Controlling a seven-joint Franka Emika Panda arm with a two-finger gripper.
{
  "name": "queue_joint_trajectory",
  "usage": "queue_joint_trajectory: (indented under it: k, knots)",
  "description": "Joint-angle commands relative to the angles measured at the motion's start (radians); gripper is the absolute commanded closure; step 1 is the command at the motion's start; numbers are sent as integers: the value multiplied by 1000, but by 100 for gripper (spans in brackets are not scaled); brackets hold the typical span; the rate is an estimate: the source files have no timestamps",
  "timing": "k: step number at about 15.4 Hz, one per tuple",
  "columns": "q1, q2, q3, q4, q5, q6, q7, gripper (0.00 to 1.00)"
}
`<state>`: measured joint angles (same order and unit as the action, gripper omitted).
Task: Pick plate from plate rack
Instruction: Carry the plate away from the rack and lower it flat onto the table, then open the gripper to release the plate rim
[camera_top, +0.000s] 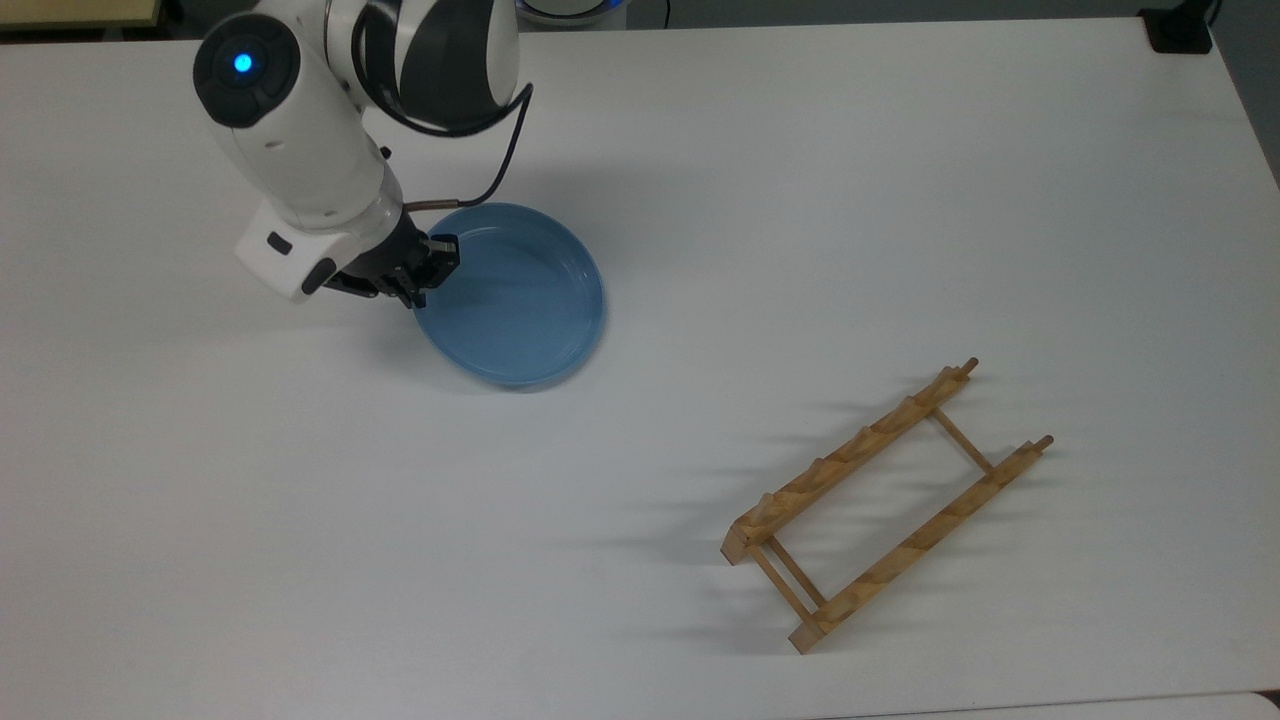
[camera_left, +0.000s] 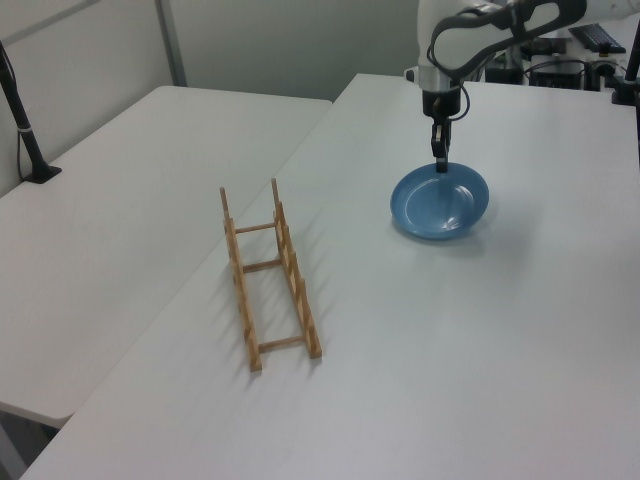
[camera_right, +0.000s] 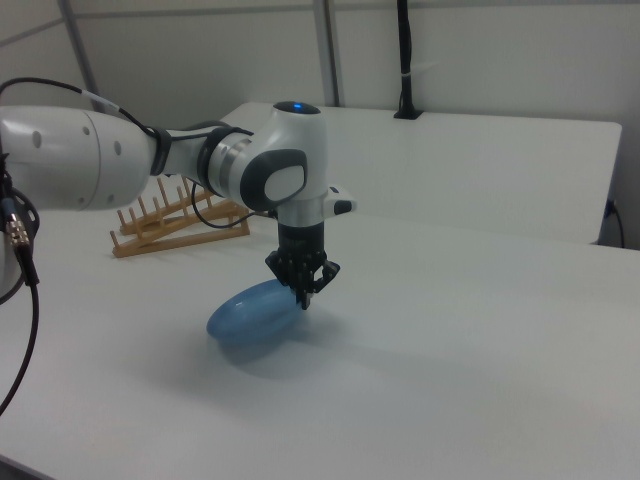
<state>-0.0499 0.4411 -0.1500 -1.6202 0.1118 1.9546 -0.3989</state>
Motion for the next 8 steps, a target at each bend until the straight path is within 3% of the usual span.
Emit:
queue_joint_trajectory:
  k: [1,2,3,4,5,8]
  knots:
    - [7,-10,-22,-18,-9,15,-92,100]
    - [7,-10,-26,-26,-9,17,-106,90]
    - [7,-10,-28,-29,-9,17,-106,65]
    - [5,-10,-31,-30,-9,17,-104,34]
    - [7,-10,-40,-35,-9,17,-103,20]
    - [10,-22,-45,-33,-9,10,-45,0]
